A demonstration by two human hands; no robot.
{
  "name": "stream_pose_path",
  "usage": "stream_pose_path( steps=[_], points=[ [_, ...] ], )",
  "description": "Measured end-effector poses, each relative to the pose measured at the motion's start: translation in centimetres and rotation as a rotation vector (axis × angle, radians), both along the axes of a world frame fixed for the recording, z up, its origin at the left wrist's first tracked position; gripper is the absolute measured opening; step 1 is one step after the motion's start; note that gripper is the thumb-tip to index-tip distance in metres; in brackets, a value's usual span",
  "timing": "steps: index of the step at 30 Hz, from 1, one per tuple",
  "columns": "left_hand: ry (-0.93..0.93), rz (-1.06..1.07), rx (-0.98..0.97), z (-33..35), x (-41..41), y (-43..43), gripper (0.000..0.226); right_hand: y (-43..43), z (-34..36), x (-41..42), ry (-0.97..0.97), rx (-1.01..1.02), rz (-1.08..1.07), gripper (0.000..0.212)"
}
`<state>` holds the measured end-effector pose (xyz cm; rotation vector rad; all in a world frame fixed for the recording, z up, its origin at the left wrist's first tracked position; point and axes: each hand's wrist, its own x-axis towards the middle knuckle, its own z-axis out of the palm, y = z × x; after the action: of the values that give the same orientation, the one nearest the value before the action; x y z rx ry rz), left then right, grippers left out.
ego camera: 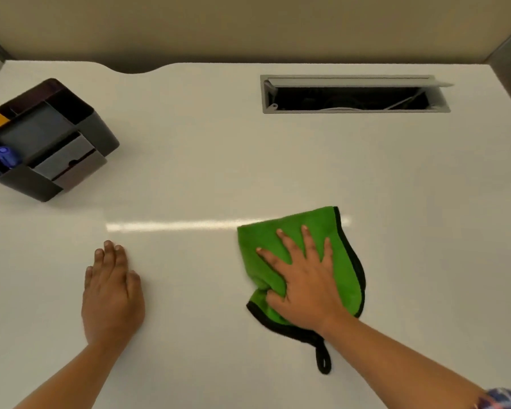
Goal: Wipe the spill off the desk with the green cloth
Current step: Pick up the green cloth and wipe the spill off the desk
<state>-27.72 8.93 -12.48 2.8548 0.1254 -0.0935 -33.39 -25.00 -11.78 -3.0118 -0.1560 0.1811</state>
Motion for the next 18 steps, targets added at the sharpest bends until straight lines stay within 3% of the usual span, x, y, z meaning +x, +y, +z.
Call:
stream_pose_path(
  steps=[6, 12, 15, 18],
  points=[
    [0.009, 0.011, 0.004, 0.0, 0.1, -0.1, 0.064, -9.0, 0.3, -5.1, 0.059, -0.077, -0.101, 0.088],
    [0.008, -0.001, 0.021, -0.4, 0.5, -0.1, 0.065, -14.9, 0.7, 6.8, 0.094, -0.076, -0.600, 0.092],
    [0.002, -0.018, 0.031, -0.5, 0.7, -0.1, 0.065, -12.1, 0.5, 12.7, 0.098, -0.048, -0.551, 0.090],
    [0.002, -0.014, 0.027, -0.8, 0.7, 0.1, 0.065, -7.2, 0.8, 14.6, 0.090, -0.039, -0.344, 0.087]
  ],
)
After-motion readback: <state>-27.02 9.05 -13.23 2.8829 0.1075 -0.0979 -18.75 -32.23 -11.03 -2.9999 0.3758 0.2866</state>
